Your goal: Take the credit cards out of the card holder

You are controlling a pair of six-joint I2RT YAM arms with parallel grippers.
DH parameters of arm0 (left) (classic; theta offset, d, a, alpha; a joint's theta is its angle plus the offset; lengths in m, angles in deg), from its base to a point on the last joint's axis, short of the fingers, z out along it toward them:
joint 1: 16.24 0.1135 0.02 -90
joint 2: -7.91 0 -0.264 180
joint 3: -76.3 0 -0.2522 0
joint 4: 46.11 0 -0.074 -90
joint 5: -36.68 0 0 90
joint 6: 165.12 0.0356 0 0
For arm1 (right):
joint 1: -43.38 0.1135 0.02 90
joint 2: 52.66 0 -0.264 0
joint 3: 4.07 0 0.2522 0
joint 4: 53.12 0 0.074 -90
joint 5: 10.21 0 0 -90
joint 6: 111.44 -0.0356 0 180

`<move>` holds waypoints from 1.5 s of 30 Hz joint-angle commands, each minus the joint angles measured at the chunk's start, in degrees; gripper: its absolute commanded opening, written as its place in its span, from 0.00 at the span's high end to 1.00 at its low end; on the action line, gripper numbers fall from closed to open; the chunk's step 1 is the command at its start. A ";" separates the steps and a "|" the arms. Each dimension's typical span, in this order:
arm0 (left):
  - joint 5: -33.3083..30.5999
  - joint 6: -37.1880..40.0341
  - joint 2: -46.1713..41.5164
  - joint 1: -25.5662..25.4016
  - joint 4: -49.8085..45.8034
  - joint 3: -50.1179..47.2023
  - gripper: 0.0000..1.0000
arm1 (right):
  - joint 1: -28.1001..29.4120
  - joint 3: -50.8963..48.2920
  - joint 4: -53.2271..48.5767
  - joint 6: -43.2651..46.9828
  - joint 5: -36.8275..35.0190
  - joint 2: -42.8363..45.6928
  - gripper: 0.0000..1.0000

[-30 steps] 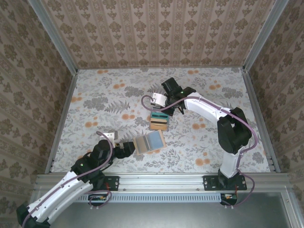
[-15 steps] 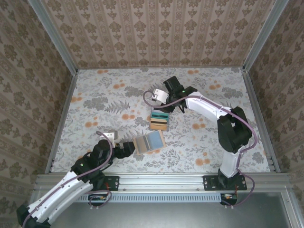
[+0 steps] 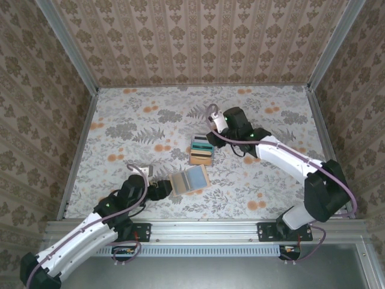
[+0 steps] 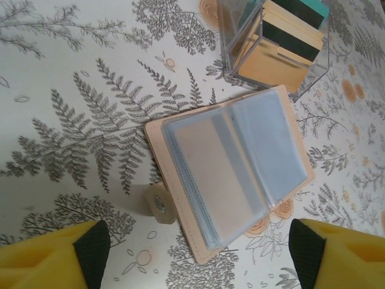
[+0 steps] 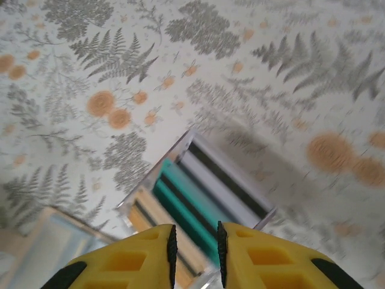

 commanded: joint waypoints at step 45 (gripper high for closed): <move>0.72 -0.58 26.02 -1.79 8.69 6.08 0.72 | 25.67 -20.96 14.07 -31.07 -18.60 -2.91 0.73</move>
